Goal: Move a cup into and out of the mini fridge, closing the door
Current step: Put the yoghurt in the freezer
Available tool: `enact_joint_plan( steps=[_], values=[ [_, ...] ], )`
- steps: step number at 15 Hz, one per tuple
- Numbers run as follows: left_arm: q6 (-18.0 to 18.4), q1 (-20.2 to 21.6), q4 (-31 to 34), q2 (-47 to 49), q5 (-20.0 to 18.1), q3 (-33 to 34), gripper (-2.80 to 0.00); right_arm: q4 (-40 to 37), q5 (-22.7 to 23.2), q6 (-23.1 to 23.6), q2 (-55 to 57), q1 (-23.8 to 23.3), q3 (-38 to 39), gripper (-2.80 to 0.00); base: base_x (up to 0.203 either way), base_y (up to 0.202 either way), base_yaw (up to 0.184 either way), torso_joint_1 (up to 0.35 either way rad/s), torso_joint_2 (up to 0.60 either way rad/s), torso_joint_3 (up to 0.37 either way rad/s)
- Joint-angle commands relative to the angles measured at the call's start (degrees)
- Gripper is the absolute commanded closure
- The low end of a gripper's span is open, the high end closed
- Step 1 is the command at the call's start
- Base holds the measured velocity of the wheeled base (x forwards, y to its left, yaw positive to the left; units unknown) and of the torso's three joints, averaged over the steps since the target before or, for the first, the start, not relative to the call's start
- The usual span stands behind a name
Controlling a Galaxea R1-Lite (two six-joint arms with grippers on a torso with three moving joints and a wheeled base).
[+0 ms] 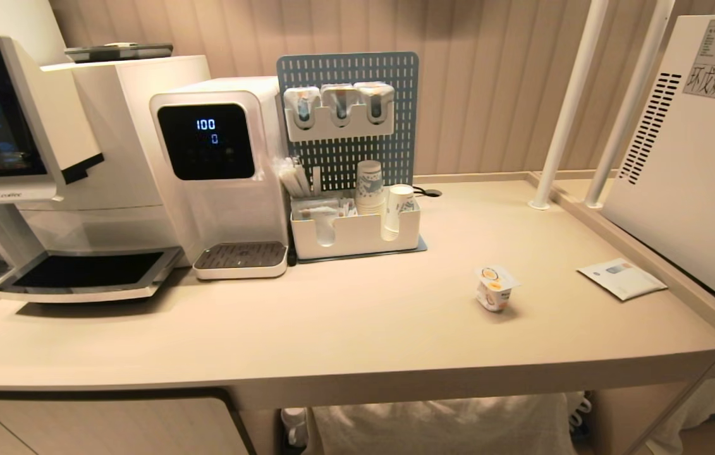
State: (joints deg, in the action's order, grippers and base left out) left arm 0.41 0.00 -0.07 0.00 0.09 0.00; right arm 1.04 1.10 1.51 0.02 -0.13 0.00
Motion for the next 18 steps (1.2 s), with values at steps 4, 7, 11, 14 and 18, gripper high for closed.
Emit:
enact_joint_plan(
  steps=[4, 7, 11, 14, 18],
  values=[
    [-0.15, 0.0, -0.01, 0.0, 0.01, 0.0, 0.0, 0.02, 0.04, -0.05, -0.02, -0.03, 0.53, 0.0, 0.0, 0.0, 0.0, 0.0, 0.0, 0.0],
    [-0.25, 0.0, -0.1, 0.0, 0.08, 0.0, 0.0, 0.02, 0.04, -0.02, -0.02, -0.04, 0.53, 0.0, 0.078, 0.0, 0.0, 0.002, -0.01, 0.003],
    [-0.26, 0.0, 0.03, 0.0, -0.09, 0.0, 0.0, 0.02, 0.04, -0.11, -0.02, -0.04, 0.53, 0.0, 0.187, 0.0, 0.001, 0.001, 0.01, 0.001],
    [-0.84, 0.0, 0.16, 0.0, -0.09, 0.0, 0.0, 0.02, 0.04, -0.09, -0.02, -0.03, 0.53, 0.0, 0.039, 0.0, 0.0, 0.002, 0.0, -0.001],
    [-0.5, 0.0, 0.16, 0.0, -0.09, 0.0, 0.0, 0.02, 0.04, -0.06, -0.02, -0.04, 0.53, 0.0, 0.0, 0.0, 0.0, 0.0, 0.0, 0.0]
  ],
)
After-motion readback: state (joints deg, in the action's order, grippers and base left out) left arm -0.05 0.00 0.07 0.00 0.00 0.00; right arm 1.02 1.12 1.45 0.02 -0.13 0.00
